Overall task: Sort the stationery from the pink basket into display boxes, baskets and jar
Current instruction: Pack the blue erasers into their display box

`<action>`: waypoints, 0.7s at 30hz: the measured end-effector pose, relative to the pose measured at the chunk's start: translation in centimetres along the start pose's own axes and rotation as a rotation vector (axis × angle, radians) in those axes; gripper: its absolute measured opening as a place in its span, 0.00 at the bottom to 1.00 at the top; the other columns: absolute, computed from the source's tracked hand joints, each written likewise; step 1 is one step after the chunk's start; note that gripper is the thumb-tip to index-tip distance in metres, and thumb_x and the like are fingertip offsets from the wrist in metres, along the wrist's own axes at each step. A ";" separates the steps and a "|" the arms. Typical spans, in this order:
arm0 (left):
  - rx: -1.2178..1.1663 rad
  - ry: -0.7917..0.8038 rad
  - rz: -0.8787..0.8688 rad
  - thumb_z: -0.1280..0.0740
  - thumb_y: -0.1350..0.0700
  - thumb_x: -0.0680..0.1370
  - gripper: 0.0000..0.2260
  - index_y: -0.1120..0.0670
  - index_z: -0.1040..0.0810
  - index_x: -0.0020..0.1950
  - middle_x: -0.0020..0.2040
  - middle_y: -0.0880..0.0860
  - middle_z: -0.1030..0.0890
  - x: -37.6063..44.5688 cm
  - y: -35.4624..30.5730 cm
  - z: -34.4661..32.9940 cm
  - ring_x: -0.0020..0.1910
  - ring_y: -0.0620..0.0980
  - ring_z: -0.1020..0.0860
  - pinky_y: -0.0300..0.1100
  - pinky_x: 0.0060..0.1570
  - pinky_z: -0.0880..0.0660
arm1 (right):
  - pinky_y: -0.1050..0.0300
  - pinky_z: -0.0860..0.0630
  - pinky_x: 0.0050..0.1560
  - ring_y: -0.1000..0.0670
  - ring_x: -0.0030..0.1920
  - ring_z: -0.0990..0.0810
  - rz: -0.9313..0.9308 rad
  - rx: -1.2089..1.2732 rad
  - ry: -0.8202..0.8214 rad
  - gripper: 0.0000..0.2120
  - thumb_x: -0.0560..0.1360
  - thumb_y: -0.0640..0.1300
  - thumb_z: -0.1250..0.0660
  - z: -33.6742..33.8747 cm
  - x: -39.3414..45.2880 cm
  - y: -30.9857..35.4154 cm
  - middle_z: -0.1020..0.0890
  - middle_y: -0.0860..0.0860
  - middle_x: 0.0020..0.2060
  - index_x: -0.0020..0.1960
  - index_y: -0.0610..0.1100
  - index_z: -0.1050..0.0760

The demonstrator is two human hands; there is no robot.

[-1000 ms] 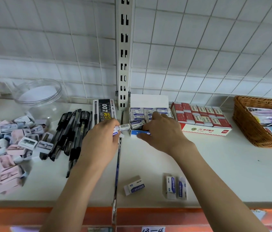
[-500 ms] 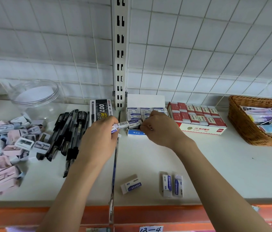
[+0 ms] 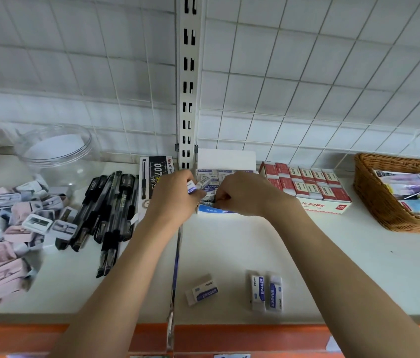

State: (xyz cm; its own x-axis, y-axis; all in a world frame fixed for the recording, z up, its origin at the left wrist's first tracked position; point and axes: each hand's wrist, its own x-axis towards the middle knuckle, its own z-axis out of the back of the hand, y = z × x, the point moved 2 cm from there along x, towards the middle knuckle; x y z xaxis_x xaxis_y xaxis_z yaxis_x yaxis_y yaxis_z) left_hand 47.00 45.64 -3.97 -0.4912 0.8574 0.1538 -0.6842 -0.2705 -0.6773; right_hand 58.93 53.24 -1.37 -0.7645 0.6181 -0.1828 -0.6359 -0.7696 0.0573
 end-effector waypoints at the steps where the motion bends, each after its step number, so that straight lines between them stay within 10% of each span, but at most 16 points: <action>1: 0.002 -0.003 -0.003 0.28 0.54 0.73 0.09 0.58 0.24 0.44 0.40 0.54 0.22 0.2 0.0 0.0 0.36 0.52 0.27 0.40 0.28 0.38 | 0.59 0.36 0.36 0.48 0.41 0.27 0.019 0.004 -0.016 0.13 0.76 0.51 0.38 0.0 -0.1 0.0 0.27 0.53 0.33 0.33 0.49 0.30; 7: 0.002 -0.013 -0.004 0.29 0.56 0.74 0.09 0.59 0.23 0.50 0.47 0.57 0.19 0.8 0.0 -0.3 0.43 0.55 0.22 0.42 0.36 0.30 | 0.57 0.31 0.41 0.46 0.47 0.23 0.071 0.028 -0.142 0.08 0.75 0.53 0.37 0.3 -0.5 -0.6 0.20 0.51 0.45 0.47 0.53 0.20; 15: -0.039 -0.116 0.047 0.29 0.58 0.74 0.07 0.55 0.27 0.40 0.32 0.47 0.26 -0.2 1.8 1.0 0.26 0.42 0.30 0.33 0.24 0.37 | 0.57 0.27 0.50 0.53 0.49 0.23 -0.002 0.218 -0.123 0.07 0.73 0.46 0.34 -0.5 -0.8 -0.7 0.23 0.60 0.40 0.47 0.53 0.18; 21: -0.038 -0.145 0.042 0.30 0.59 0.74 0.07 0.56 0.27 0.40 0.30 0.46 0.28 -1.0 2.0 1.2 0.27 0.42 0.30 0.30 0.25 0.34 | 0.54 0.26 0.58 0.51 0.58 0.24 0.053 0.196 -0.089 0.17 0.77 0.44 0.43 -0.6 -1.5 -0.3 0.21 0.60 0.57 0.57 0.58 0.20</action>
State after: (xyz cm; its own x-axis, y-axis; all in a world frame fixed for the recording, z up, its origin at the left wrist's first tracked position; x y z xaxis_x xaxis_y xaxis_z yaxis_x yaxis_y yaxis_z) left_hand 45.51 43.70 -4.67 -0.5936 0.7728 0.2246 -0.6415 -0.2858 -0.7119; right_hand 60.35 52.40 -1.68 -0.7981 0.5961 -0.0877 -0.5964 -0.7609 0.2557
